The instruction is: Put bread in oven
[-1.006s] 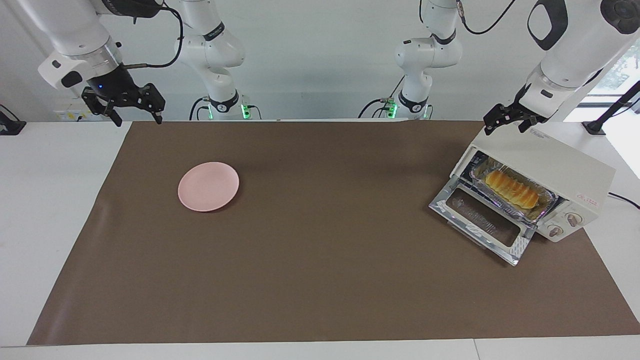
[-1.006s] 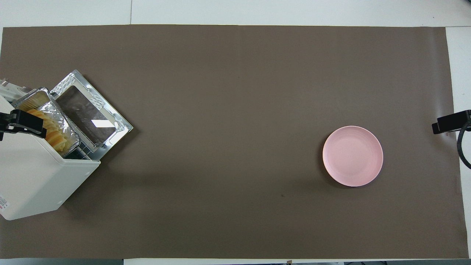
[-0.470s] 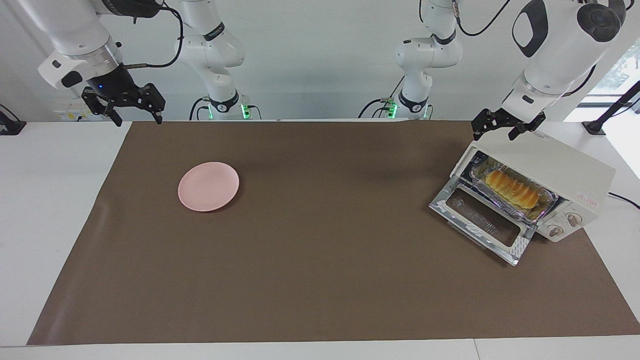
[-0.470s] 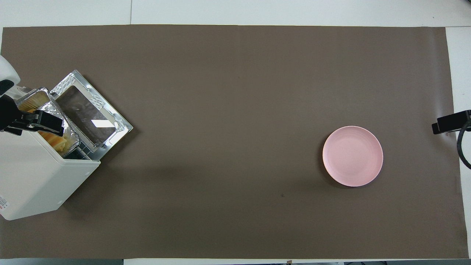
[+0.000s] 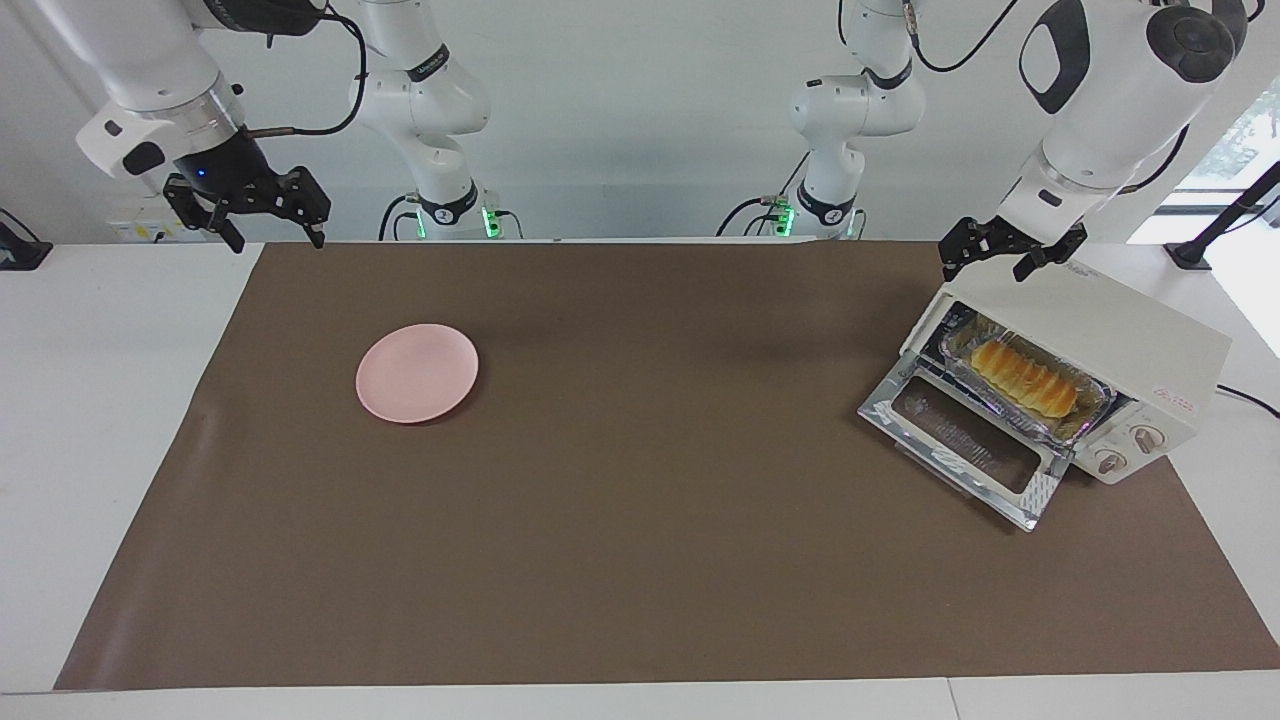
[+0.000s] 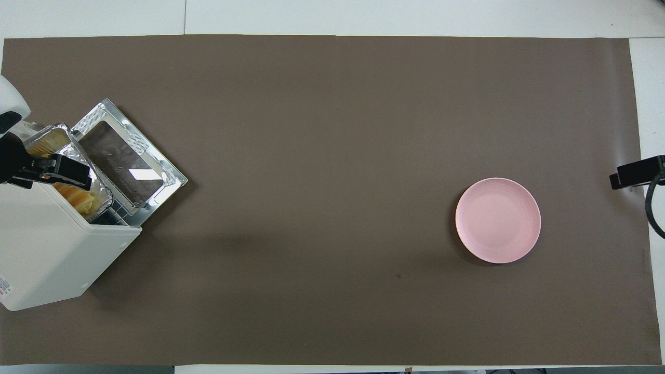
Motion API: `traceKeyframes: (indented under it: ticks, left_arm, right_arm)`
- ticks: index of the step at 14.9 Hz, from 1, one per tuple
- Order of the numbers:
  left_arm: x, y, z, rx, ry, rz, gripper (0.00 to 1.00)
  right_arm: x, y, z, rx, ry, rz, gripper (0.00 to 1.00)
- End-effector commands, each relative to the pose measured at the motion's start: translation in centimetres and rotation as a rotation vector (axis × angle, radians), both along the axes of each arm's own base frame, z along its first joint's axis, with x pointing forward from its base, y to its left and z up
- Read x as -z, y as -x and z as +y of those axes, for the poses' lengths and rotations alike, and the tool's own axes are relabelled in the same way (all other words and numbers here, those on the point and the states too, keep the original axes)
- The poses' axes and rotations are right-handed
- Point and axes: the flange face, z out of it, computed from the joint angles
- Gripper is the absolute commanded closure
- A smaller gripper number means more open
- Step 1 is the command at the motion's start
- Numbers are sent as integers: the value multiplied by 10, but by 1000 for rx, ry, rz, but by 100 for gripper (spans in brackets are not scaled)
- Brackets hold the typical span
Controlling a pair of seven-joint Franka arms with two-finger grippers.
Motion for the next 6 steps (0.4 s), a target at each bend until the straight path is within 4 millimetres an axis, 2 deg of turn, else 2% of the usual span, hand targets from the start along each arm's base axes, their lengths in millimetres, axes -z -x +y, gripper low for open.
traceKeyframes:
  ticks: [1,6]
  left_arm:
    - [-3,7,0,2,9,-27,0]
    - [-9,0,1,-15,33,-82,0]
  right_arm:
    - [-1,8,0,-1,-18,5,0]
    - [-1,8,0,-1,-18,5,0]
